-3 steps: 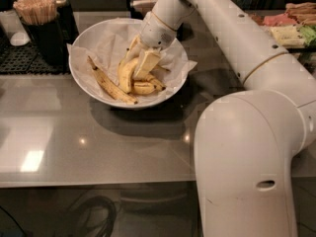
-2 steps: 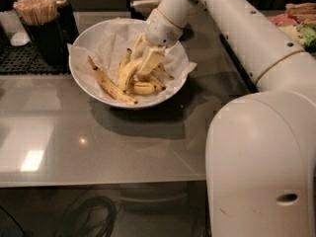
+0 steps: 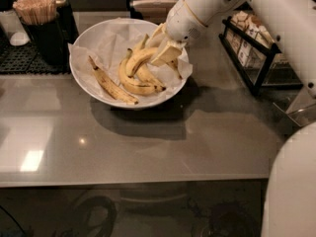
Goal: Pick banana from white bowl
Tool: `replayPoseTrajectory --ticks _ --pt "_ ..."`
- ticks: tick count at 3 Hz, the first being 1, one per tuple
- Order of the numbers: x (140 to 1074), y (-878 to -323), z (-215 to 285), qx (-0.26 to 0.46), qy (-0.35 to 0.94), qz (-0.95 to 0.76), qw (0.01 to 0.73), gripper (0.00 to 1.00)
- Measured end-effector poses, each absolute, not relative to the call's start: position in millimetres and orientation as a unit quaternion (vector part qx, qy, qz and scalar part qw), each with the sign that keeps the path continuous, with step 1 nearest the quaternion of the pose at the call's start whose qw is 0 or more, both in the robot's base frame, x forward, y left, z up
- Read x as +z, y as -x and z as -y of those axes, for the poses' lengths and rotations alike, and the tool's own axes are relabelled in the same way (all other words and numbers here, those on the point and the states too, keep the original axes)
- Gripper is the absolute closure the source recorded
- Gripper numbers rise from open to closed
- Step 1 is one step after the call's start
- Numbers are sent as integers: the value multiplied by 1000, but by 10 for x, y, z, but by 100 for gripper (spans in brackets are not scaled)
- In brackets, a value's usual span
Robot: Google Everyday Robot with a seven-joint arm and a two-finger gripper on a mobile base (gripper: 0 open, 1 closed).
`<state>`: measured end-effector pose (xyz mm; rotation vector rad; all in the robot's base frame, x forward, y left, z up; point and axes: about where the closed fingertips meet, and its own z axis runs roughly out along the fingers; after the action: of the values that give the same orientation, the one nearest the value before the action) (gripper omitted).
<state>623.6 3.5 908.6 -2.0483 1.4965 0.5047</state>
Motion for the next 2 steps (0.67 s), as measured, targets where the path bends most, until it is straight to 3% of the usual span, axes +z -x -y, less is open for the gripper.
replayPoseTrajectory --ticks 1,2 --pt "9335 -5818 320 182 721 -597 302 100" --pt "9559 -5345 607 164 691 -645 283 100"
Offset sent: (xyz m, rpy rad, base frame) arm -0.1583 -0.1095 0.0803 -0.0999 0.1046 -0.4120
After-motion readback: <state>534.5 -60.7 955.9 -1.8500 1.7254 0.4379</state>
